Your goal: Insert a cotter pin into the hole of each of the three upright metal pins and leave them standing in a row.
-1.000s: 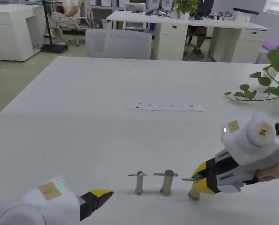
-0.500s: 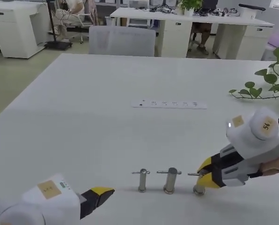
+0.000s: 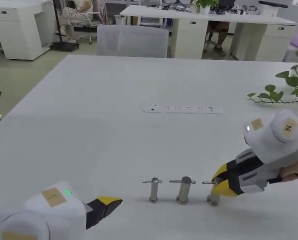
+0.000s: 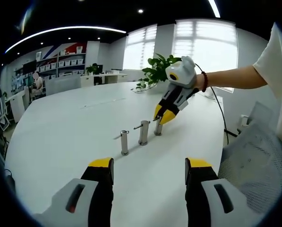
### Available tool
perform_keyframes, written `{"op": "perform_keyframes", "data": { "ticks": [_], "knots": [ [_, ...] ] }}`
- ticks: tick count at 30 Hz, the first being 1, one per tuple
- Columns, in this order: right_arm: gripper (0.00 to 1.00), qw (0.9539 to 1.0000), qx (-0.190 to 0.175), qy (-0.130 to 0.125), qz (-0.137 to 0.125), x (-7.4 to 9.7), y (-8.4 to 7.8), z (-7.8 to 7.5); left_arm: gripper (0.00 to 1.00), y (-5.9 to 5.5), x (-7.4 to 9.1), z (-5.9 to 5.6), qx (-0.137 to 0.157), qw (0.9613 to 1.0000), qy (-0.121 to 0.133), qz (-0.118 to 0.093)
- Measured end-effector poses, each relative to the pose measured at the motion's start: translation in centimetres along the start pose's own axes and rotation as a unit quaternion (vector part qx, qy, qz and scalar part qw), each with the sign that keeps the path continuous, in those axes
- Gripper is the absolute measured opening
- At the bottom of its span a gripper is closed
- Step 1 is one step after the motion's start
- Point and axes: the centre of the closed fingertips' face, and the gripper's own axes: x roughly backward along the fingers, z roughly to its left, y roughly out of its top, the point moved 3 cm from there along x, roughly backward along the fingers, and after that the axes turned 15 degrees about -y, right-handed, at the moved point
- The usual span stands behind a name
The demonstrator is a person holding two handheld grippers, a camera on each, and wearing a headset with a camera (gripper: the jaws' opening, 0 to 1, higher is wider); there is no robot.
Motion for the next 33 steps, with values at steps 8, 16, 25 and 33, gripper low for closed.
{"op": "perform_keyframes", "data": {
  "ticks": [8,16,25,33],
  "knots": [
    [0.15,1.0000,-0.005,0.001,-0.005,-0.1,0.2,-0.1,0.60,-0.1,0.0,0.0,0.000,1.0000,-0.001,0.004],
    [0.22,0.9999,-0.009,0.008,-0.008,-0.2,0.2,0.3,0.60,0.1,0.1,0.1,-0.002,1.0000,0.001,0.005],
    [0.44,0.9953,-0.085,-0.031,-0.035,1.2,1.5,-0.1,0.62,0.9,0.4,0.3,-0.007,1.0000,0.003,-0.001],
    [0.59,0.9879,-0.138,-0.060,-0.037,2.7,1.5,1.0,0.66,1.4,1.0,0.3,-0.006,1.0000,0.005,-0.004]
  ]
}}
